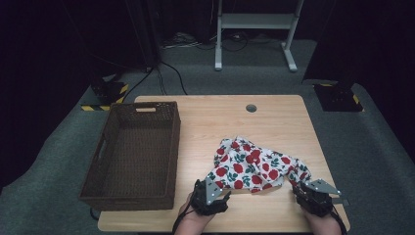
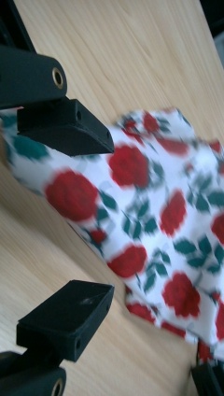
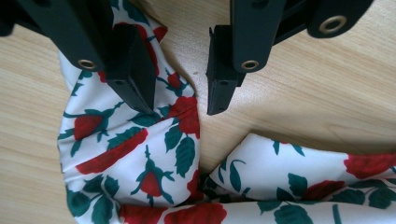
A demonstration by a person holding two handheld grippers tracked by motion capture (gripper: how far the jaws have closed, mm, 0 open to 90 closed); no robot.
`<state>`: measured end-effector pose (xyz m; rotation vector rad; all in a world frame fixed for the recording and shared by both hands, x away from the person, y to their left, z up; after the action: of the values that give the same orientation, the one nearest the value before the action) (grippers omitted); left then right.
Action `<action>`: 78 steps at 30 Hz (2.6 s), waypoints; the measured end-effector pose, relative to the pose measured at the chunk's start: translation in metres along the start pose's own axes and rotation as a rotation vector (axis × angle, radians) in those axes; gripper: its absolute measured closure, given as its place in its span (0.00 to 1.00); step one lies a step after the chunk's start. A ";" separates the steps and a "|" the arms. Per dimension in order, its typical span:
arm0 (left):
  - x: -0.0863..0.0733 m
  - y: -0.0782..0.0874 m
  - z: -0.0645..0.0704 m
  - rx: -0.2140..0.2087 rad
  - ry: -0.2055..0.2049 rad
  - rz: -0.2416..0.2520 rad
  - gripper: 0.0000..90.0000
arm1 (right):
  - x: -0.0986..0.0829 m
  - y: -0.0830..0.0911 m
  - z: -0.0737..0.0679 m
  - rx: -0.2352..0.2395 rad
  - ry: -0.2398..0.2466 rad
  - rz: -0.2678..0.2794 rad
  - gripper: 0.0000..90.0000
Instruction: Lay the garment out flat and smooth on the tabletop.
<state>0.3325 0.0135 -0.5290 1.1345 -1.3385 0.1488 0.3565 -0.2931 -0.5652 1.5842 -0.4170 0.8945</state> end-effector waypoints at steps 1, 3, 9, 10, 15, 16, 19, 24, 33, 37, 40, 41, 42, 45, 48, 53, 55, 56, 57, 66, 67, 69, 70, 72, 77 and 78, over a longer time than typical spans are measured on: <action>0.002 -0.004 0.004 -0.012 -0.011 -0.006 0.30 | 0.000 0.000 0.000 0.002 0.000 0.002 0.69; 0.007 -0.016 0.014 -0.040 -0.053 -0.026 0.29 | 0.000 0.000 0.000 0.003 -0.002 0.003 0.69; 0.008 -0.054 0.025 -0.038 -0.168 -0.102 0.38 | -0.001 0.000 0.000 0.011 -0.009 0.018 0.70; 0.007 -0.057 0.025 -0.040 -0.171 -0.110 0.39 | -0.001 0.000 0.000 0.012 -0.011 0.017 0.70; 0.007 -0.070 0.023 -0.101 -0.127 -0.122 0.56 | -0.002 0.000 0.000 0.011 -0.013 0.018 0.71; 0.007 -0.071 0.022 -0.116 -0.119 -0.121 0.65 | -0.002 0.000 -0.001 0.011 -0.014 0.018 0.71; 0.007 -0.073 0.020 -0.096 -0.126 -0.129 0.89 | -0.001 0.000 -0.001 0.019 -0.011 0.018 0.74; 0.021 -0.064 0.009 -0.100 -0.081 -0.102 0.95 | -0.001 0.000 -0.001 0.020 -0.006 0.014 0.81; 0.059 -0.030 -0.027 -0.057 -0.010 -0.019 0.95 | -0.003 0.005 0.003 -0.011 0.007 -0.006 0.99; 0.070 -0.017 -0.038 -0.064 0.031 0.004 0.95 | -0.004 0.010 0.007 -0.020 -0.009 0.004 1.00; 0.074 -0.003 -0.036 -0.087 0.044 0.016 0.95 | 0.001 0.023 0.015 -0.037 -0.038 0.053 1.00; 0.074 0.002 -0.033 -0.093 0.035 0.021 0.95 | 0.003 0.029 0.019 -0.047 -0.046 0.072 1.00; 0.074 0.007 -0.032 -0.096 0.031 0.025 0.95 | 0.004 0.034 0.022 -0.053 -0.057 0.088 1.00; 0.072 0.015 -0.031 -0.098 0.026 0.024 0.95 | 0.007 0.042 0.029 -0.061 -0.080 0.116 1.00; 0.063 0.010 -0.040 -0.091 0.052 -0.004 0.95 | 0.007 0.041 0.033 -0.064 -0.093 0.116 1.00; 0.041 -0.015 -0.060 -0.071 0.104 -0.075 0.95 | 0.008 0.038 0.045 -0.068 -0.112 0.111 1.00; 0.036 -0.026 -0.066 -0.056 0.123 -0.096 0.95 | 0.008 0.033 0.050 -0.072 -0.121 0.103 1.00; 0.032 -0.035 -0.071 -0.046 0.135 -0.110 0.96 | 0.008 0.031 0.052 -0.075 -0.125 0.097 1.00; 0.029 -0.042 -0.074 -0.040 0.142 -0.124 0.95 | 0.007 0.027 0.054 -0.080 -0.127 0.089 1.00; 0.018 -0.039 -0.071 0.030 0.153 -0.067 0.60 | 0.013 0.034 0.053 -0.084 -0.128 0.135 0.77; 0.019 -0.033 -0.071 0.043 0.158 -0.044 0.57 | 0.016 0.039 0.050 -0.086 -0.125 0.154 0.75; 0.018 -0.022 -0.068 0.043 0.163 -0.020 0.57 | 0.021 0.046 0.042 -0.078 -0.105 0.174 0.73; 0.016 -0.020 -0.066 0.042 0.163 -0.015 0.55 | 0.023 0.050 0.035 -0.069 -0.095 0.183 0.73; 0.010 -0.015 -0.061 0.038 0.162 -0.022 0.52 | 0.025 0.053 0.025 -0.047 -0.074 0.186 0.73; -0.005 -0.008 -0.039 0.019 0.130 -0.018 0.49 | 0.019 0.052 -0.004 0.005 -0.031 0.158 0.76; -0.007 -0.010 -0.037 0.016 0.125 -0.023 0.49 | 0.016 0.049 -0.009 0.016 -0.024 0.141 0.76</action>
<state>0.3620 0.0382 -0.5339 1.1353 -1.2153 0.2104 0.3292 -0.2919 -0.5207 1.5961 -0.5447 0.9887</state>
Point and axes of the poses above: each handheld gripper's, and its own axes: y roughly backward along the jaws, x roughly out of its top, z roughly to its right, the point moved 6 cm from there along -y, roughly forward along the jaws, and after that the axes turned 5 degrees about -y, right-handed, at the moved point
